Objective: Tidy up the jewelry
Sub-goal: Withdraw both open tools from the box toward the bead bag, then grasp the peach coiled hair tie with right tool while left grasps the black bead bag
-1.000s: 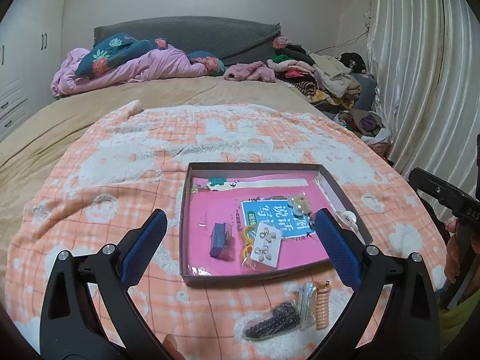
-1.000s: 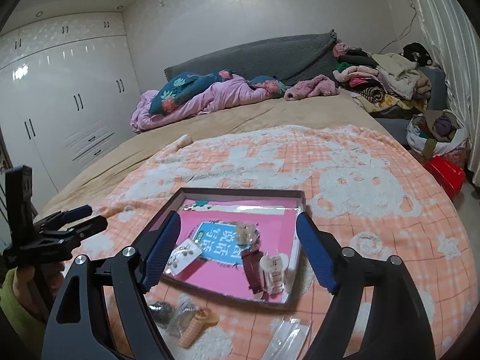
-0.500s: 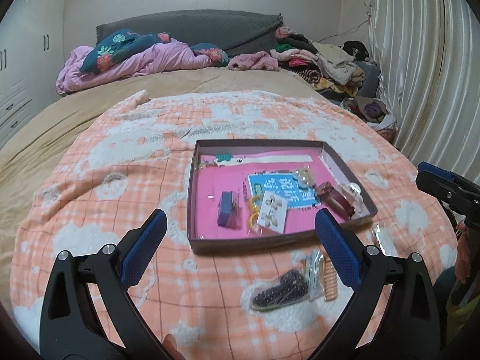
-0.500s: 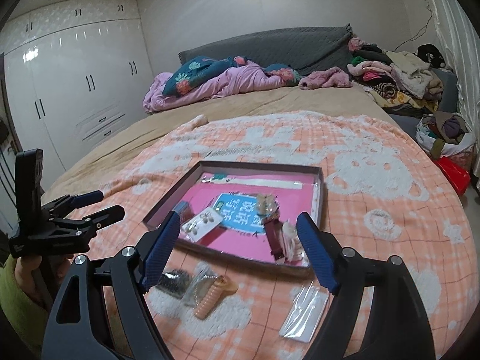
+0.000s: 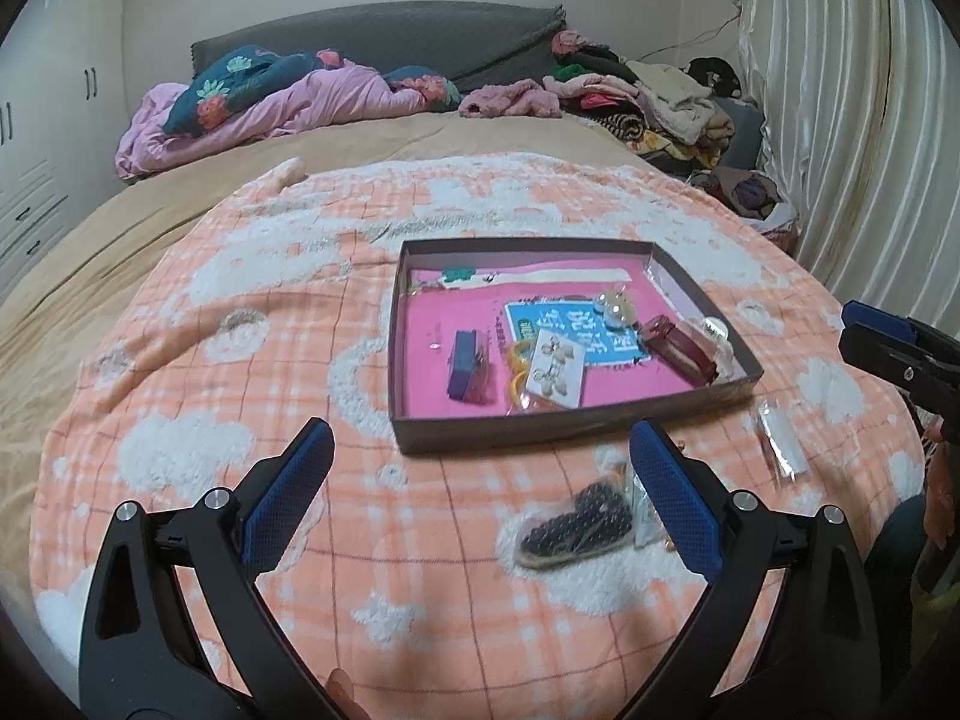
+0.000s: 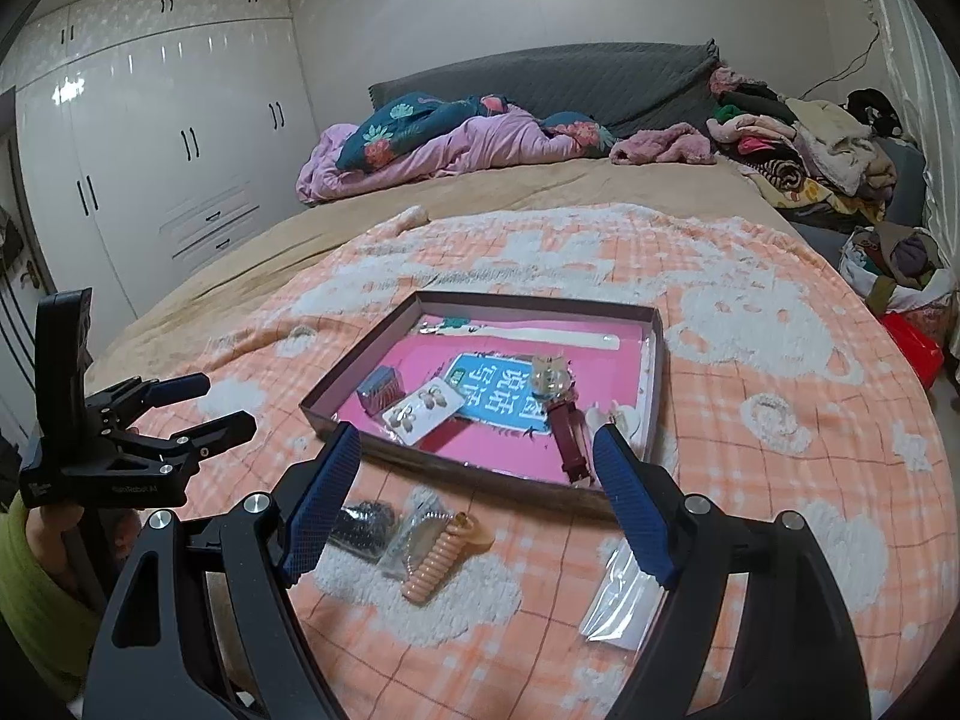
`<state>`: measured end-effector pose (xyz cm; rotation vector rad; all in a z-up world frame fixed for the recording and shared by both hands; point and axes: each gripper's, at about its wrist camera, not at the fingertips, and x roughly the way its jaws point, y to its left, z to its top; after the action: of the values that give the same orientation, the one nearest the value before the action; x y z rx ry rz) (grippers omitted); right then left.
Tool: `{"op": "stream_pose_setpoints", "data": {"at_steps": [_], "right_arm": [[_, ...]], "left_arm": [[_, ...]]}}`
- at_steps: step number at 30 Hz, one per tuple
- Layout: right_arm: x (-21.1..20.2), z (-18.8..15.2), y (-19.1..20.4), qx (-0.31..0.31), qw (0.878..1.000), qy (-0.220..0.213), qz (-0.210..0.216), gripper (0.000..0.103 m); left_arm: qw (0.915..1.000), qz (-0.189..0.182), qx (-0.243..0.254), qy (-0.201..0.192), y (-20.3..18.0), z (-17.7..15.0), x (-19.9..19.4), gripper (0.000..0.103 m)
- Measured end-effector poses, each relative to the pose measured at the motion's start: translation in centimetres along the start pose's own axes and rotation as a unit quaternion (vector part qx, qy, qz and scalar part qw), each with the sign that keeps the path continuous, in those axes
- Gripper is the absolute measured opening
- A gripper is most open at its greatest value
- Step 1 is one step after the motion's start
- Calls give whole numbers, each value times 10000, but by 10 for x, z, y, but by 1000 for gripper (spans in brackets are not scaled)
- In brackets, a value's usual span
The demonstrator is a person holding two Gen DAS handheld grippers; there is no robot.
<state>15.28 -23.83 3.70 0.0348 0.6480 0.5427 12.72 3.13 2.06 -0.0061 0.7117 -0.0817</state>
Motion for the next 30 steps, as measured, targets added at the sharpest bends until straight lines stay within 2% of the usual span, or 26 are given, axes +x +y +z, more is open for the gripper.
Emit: {"op": "stream_pose_setpoints", "data": {"at_steps": [5,10,16,18,22,24,30], "right_arm": [[4,-8,4,-37,9999,129,69,78],[13,-18,11,-139,9992,356,125,72],[34,-34,14,-21,9963,769,383,60],[43,-40,15,23,9947,940,428,50],[66,-52,14,201,9902,1284,509,36],[76,-58,13,255,9884,1410,499,34],[100,-68,6,582,9832,1661,482,33]], "left_arm": [[9999,22,31,98,4,-13,-2,92],[9996,-17,161,227,3,-26,-1,92],[9987,-190,171,444,3,-40,7,92],[9982,-240,219,505,1,-45,11,92],[9968,-405,321,602,-6,-52,24,83],[9959,-463,399,672,-11,-56,31,78],[9940,-597,619,678,-22,-61,45,77]]}}
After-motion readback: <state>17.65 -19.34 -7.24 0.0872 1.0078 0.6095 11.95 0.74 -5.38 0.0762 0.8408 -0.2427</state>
